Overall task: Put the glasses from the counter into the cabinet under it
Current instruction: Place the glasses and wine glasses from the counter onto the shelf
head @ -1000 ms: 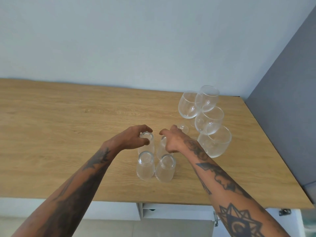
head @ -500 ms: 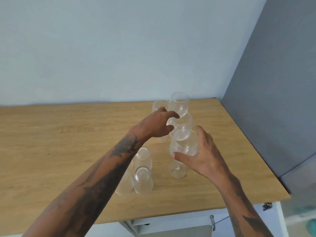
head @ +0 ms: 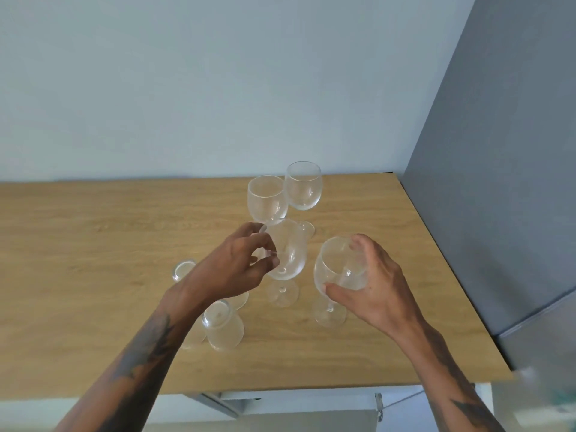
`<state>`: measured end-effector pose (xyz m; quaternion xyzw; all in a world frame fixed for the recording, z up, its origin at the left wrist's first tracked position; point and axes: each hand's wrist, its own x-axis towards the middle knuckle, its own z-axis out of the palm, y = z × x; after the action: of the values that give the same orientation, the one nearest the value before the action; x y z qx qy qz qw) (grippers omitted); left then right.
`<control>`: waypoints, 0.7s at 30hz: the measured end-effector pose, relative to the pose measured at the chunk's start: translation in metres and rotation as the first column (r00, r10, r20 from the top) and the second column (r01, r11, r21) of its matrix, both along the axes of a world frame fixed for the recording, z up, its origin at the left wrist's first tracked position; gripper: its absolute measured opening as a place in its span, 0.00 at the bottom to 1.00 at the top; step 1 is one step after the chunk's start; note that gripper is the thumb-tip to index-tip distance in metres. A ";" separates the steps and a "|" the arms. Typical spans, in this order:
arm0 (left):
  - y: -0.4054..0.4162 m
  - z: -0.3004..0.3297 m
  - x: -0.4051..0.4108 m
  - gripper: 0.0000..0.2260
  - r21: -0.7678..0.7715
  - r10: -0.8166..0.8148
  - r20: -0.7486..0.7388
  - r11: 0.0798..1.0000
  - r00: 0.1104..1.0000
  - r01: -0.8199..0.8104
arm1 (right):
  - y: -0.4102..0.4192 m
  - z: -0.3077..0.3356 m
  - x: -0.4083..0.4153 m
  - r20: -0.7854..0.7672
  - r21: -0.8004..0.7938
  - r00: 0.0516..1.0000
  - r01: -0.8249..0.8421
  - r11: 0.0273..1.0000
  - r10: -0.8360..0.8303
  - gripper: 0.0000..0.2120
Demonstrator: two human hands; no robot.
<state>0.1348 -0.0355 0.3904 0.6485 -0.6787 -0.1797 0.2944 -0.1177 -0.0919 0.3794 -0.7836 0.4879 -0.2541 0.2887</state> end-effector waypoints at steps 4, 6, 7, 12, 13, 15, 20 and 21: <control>0.039 -0.008 -0.018 0.02 -0.029 0.058 -0.092 0.998 0.994 -0.061 | -0.007 -0.003 -0.007 0.020 0.007 0.995 -0.098 0.995 0.098 0.43; 0.051 -0.010 -0.026 0.01 -0.048 0.086 -0.123 0.995 0.989 -0.093 | -0.009 -0.005 -0.008 0.025 -0.013 0.990 -0.139 0.990 0.139 0.43; 0.054 -0.010 -0.030 0.02 -0.057 0.108 -0.138 0.992 0.984 -0.117 | -0.009 -0.007 -0.009 0.027 -0.027 0.988 -0.151 0.988 0.152 0.43; 0.064 -0.007 -0.032 0.20 -0.106 0.189 -0.153 0.973 0.970 -0.207 | -0.008 -0.002 -0.019 0.097 0.039 0.972 -0.221 0.975 0.216 0.50; 0.064 -0.004 -0.027 0.22 -0.124 0.223 -0.200 0.960 0.954 -0.251 | -0.010 0.004 -0.025 0.140 0.087 0.968 -0.224 0.971 0.210 0.52; 0.056 0.005 -0.009 0.22 -0.168 0.303 -0.301 0.917 0.904 -0.363 | -0.024 0.020 -0.034 0.222 0.129 0.964 -0.178 0.976 0.146 0.47; -0.028 0.026 0.042 0.28 -0.105 0.373 -0.218 0.910 0.902 -0.402 | -0.097 0.055 0.010 0.232 0.067 0.973 -0.022 0.998 0.006 0.31; -0.049 0.028 0.048 0.30 -0.063 0.353 -0.162 0.928 0.922 -0.366 | -0.113 0.055 0.029 0.194 0.072 0.981 -0.024 0.997 0.010 0.33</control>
<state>0.1824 -0.0846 0.4180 0.7326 -0.5318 -0.1390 0.4014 -0.0888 -0.2054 0.4345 -0.7480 0.4601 -0.3083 0.3656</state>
